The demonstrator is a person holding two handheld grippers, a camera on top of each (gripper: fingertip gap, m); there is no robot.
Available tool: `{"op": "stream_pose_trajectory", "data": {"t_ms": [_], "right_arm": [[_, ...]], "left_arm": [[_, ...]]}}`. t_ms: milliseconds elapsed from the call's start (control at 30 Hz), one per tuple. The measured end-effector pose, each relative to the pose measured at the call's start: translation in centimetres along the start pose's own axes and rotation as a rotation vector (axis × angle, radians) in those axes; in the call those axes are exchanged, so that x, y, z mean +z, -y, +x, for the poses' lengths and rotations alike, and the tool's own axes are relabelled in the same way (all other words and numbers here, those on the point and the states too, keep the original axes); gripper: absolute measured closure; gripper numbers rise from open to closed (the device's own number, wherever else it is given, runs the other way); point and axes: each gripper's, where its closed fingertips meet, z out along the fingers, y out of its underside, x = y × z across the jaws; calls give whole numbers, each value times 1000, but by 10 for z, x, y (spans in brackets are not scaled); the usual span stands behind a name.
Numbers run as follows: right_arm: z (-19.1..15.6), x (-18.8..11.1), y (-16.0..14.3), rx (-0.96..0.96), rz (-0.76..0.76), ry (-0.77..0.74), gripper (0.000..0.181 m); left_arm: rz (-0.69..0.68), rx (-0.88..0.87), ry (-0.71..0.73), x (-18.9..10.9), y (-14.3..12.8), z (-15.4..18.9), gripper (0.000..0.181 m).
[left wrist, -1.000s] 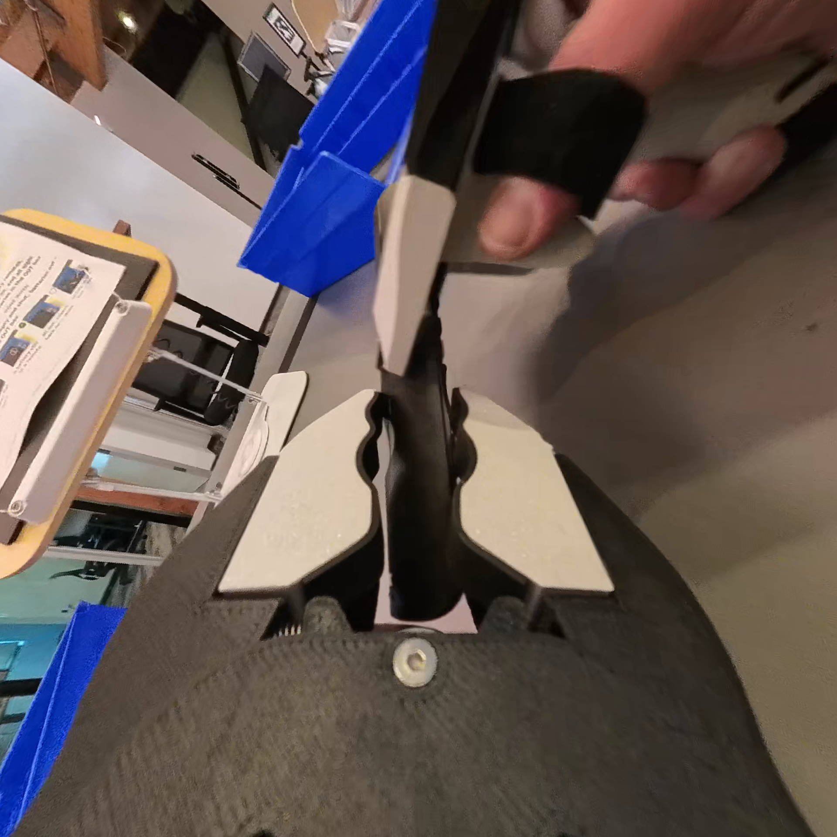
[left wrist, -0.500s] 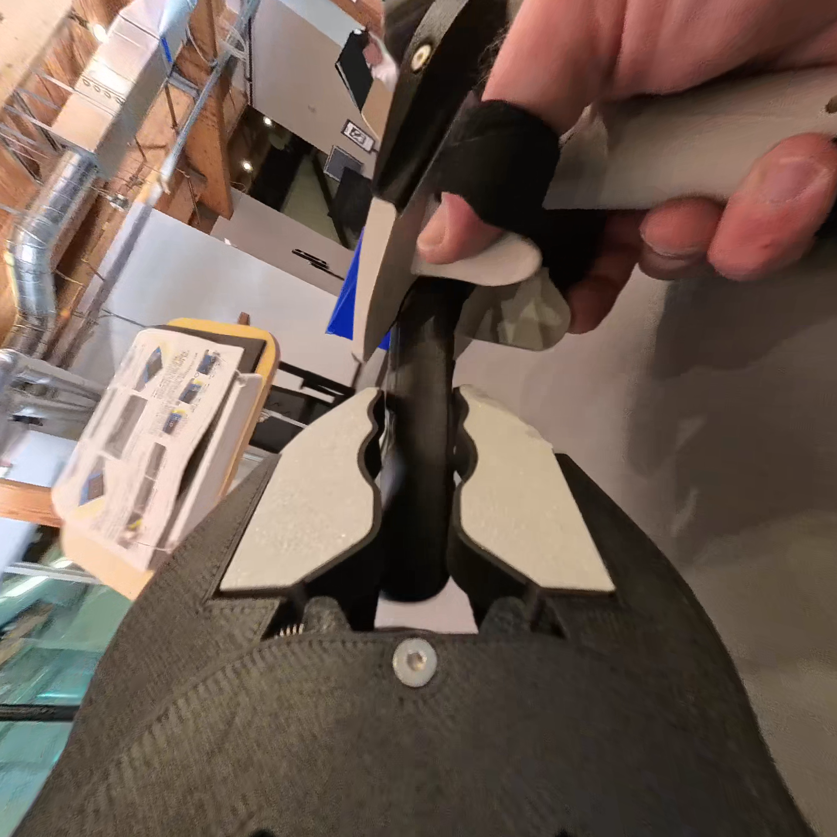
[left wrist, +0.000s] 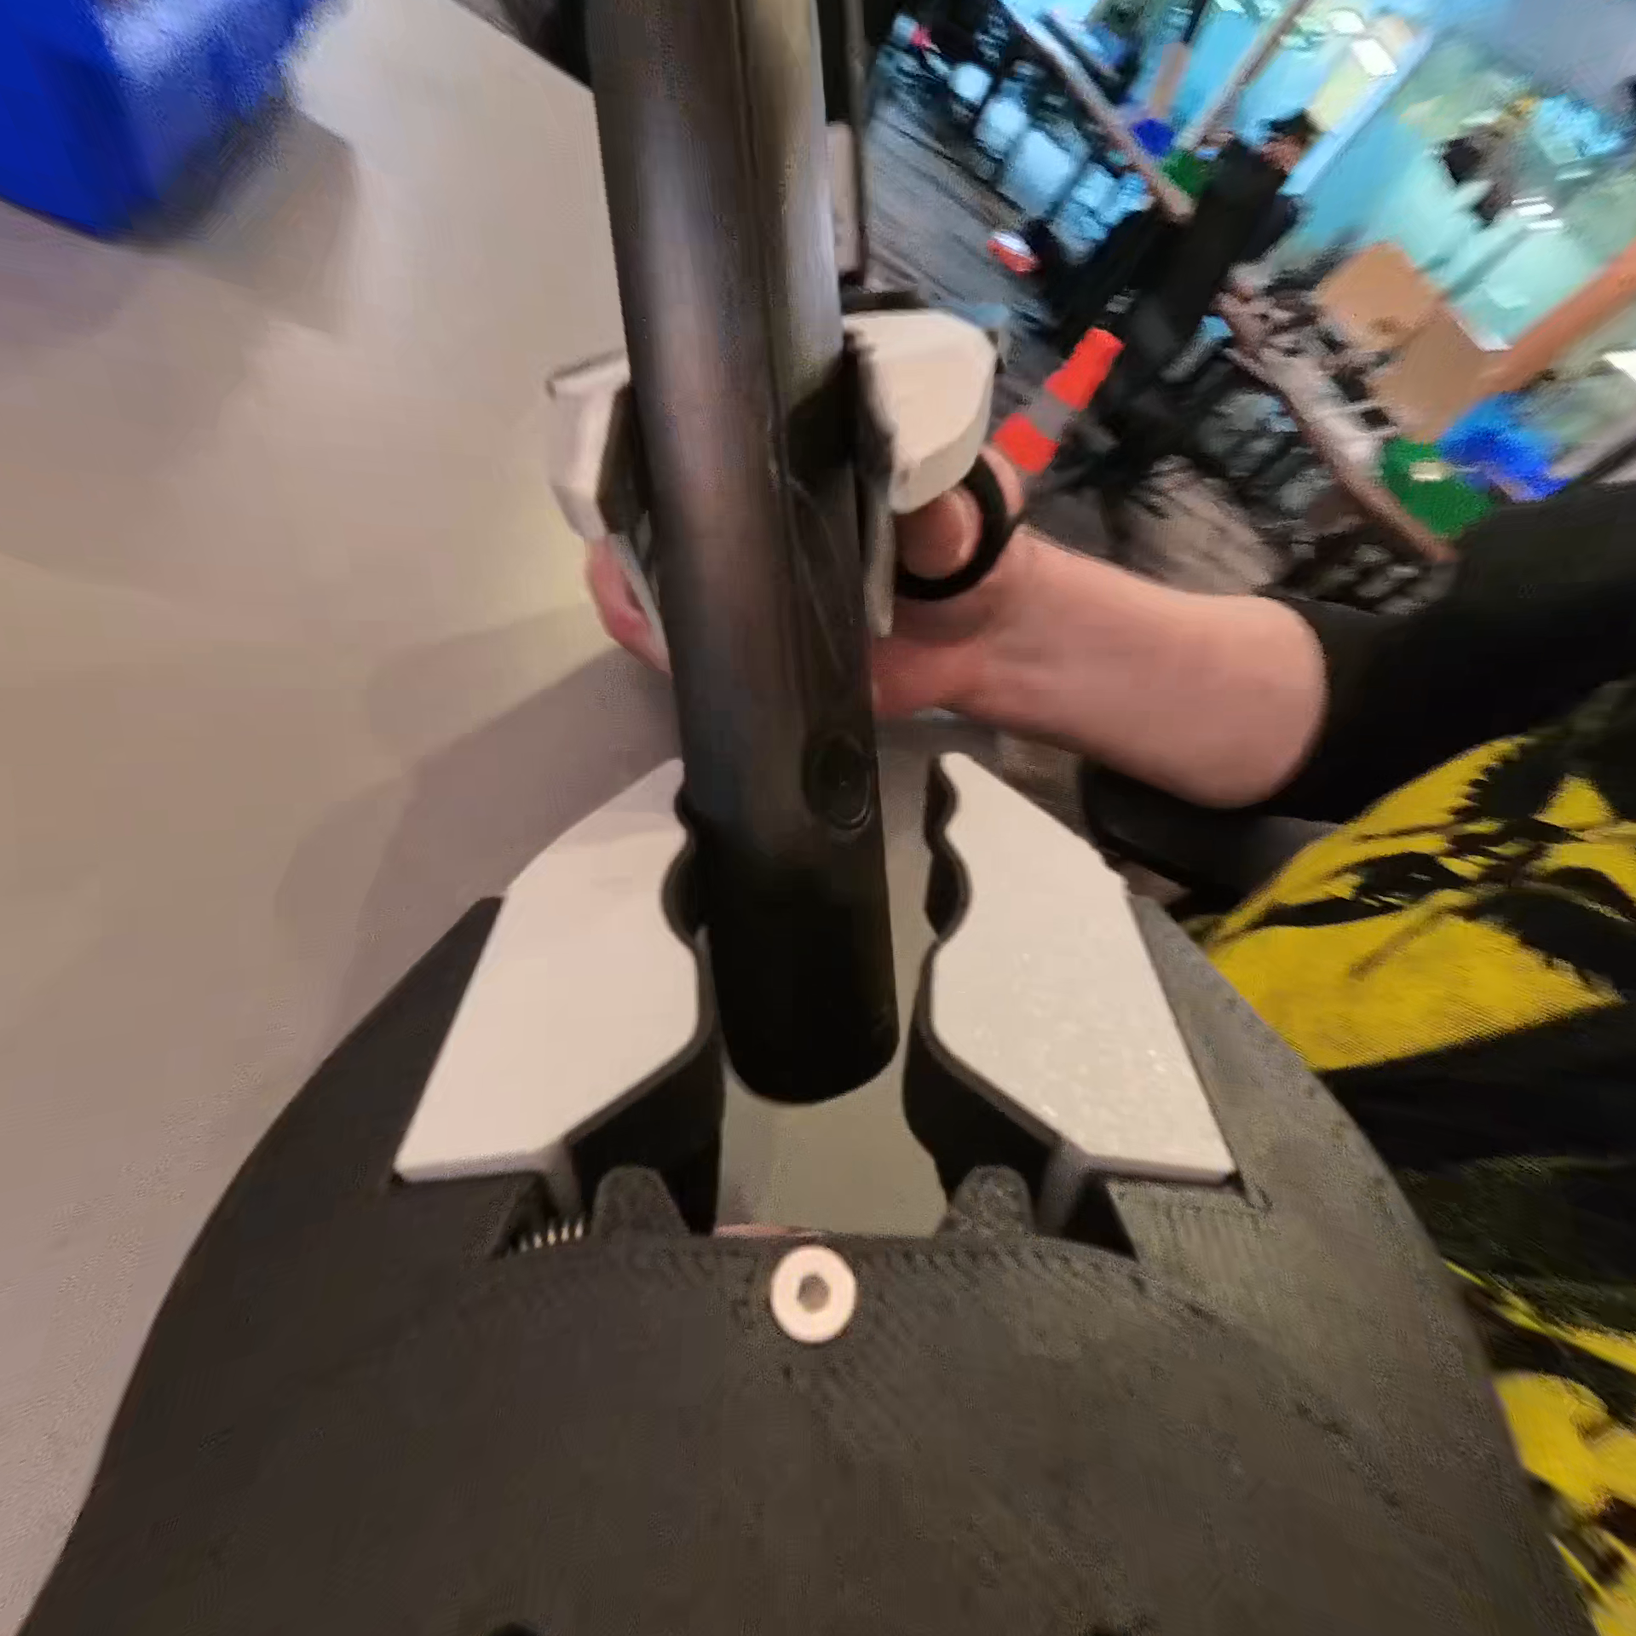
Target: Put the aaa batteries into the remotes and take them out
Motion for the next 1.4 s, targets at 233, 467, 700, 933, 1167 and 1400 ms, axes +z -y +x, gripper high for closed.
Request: {"op": "stream_pose_trajectory", "data": {"t_ms": [233, 467, 700, 933, 1167, 1400], "right_arm": [[-7, 4, 0, -11, 17, 64, 158], [1, -8, 5, 42, -10, 7, 156], [-1, -12, 31, 102, 167, 23, 158], [-1, -7, 24, 69, 122, 12, 158], [7, -14, -10, -52, -156, -170, 134], [20, -8, -24, -191, -306, -309, 148]], "left_arm": [[17, -91, -144, 7, -8, 8, 155], [87, -142, -150, 7, -3, 4, 156], [62, -34, -126, 18, -7, 13, 126], [75, -54, -94, 21, -6, 8, 155], [142, -141, -99, 16, 1, 3, 156], [126, -182, -82, 19, -3, 2, 156]]}}
